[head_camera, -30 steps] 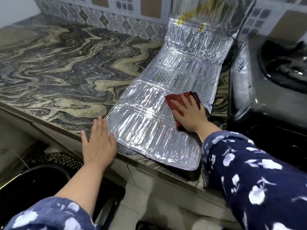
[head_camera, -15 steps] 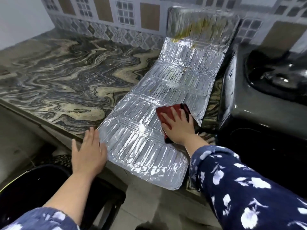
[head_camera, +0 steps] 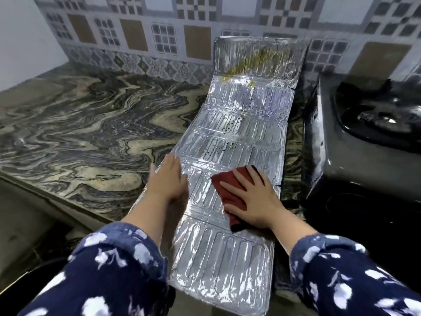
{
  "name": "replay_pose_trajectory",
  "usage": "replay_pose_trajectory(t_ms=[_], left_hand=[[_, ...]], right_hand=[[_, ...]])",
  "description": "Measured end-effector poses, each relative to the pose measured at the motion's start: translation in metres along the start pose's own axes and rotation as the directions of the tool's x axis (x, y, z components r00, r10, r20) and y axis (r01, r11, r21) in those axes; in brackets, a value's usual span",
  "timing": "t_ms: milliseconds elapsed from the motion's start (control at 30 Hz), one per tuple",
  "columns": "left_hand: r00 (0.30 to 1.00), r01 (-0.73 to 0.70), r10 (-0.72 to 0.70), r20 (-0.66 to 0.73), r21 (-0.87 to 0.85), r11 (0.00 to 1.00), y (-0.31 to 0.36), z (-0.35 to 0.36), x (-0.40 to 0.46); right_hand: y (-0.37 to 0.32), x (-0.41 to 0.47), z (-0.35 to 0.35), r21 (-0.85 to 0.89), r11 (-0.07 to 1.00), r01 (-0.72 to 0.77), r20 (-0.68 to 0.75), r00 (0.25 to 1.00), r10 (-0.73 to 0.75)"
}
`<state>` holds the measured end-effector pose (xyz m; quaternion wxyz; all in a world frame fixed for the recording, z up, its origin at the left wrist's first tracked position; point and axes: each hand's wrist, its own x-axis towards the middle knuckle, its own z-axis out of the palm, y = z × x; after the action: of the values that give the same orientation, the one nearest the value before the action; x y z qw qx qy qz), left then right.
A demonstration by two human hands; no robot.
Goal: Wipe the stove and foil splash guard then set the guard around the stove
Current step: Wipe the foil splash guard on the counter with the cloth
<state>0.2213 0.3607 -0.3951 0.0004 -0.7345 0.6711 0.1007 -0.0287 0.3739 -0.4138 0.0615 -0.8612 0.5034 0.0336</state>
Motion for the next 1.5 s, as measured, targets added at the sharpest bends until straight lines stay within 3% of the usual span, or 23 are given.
replay_pose_trajectory(t_ms=[300,767,1033,1133,1333,1500], left_hand=[[0.999,-0.05,0.05,0.021,0.028,0.998,-0.047,0.018,0.037],[0.99,-0.079,0.079,-0.117,0.009,0.997,-0.049,0.032,0.032],[0.983,-0.081,0.077,-0.165,-0.02,0.997,-0.051,0.035,0.031],[0.983,-0.082,0.079,-0.165,-0.013,0.997,-0.05,0.034,0.031],[0.983,-0.093,0.092,-0.157,0.001,0.996,-0.05,0.034,0.032],[0.987,-0.106,0.105,-0.124,-0.001,0.994,-0.054,0.032,0.022]], right_hand=[[-0.046,0.034,0.008,0.043,0.998,-0.044,0.025,0.999,0.043],[-0.086,0.157,-0.004,0.106,0.994,-0.031,-0.001,1.0,0.031],[-0.011,0.236,-0.022,0.096,0.957,-0.273,0.043,0.962,0.27],[-0.016,0.251,-0.026,0.134,0.93,-0.343,0.054,0.939,0.339],[-0.068,0.233,-0.015,0.157,0.986,-0.062,-0.014,0.998,0.065],[-0.071,0.184,-0.008,0.133,0.991,-0.027,-0.041,0.999,0.033]])
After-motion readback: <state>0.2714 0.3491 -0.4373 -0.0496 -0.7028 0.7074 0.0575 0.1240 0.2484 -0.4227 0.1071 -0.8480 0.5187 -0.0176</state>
